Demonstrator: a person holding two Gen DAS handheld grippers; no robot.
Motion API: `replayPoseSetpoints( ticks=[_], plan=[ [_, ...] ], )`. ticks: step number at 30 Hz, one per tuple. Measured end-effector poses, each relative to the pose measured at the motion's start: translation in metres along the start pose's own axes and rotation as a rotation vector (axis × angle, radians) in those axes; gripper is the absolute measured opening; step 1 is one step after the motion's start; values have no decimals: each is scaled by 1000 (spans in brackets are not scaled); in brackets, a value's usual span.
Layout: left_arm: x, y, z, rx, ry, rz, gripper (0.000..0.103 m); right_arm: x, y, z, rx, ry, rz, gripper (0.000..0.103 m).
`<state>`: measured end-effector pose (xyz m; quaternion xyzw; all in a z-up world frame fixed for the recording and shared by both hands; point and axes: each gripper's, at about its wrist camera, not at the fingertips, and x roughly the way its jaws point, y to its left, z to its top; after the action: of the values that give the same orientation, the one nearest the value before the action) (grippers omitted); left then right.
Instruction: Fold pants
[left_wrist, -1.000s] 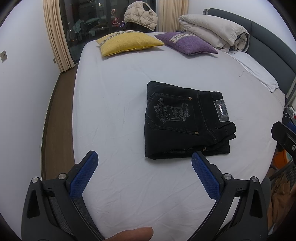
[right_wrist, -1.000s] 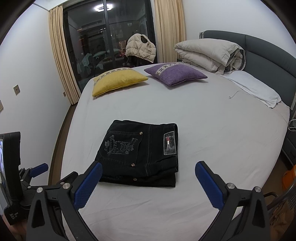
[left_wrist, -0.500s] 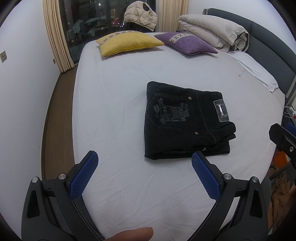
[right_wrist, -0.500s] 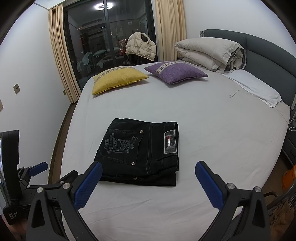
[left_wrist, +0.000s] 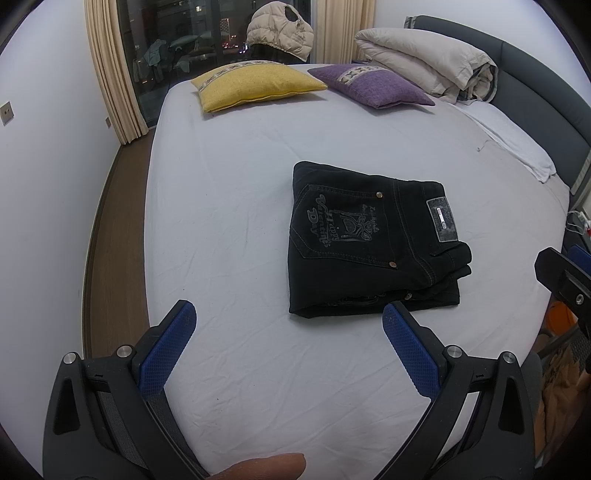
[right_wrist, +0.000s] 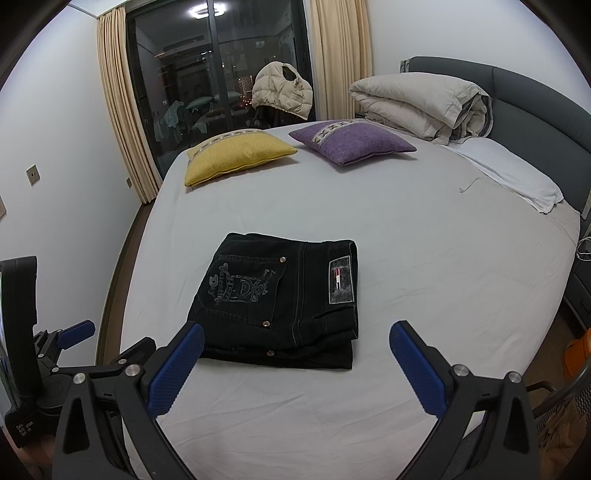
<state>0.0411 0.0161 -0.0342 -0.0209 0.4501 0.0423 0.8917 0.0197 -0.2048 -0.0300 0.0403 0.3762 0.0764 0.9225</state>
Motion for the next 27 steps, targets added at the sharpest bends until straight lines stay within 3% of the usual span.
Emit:
replayPoseSetpoints(
  ticks=[27],
  plan=[
    [5, 7, -1, 18, 12, -13, 103, 1, -2, -4, -2, 6, 4, 103]
  ],
)
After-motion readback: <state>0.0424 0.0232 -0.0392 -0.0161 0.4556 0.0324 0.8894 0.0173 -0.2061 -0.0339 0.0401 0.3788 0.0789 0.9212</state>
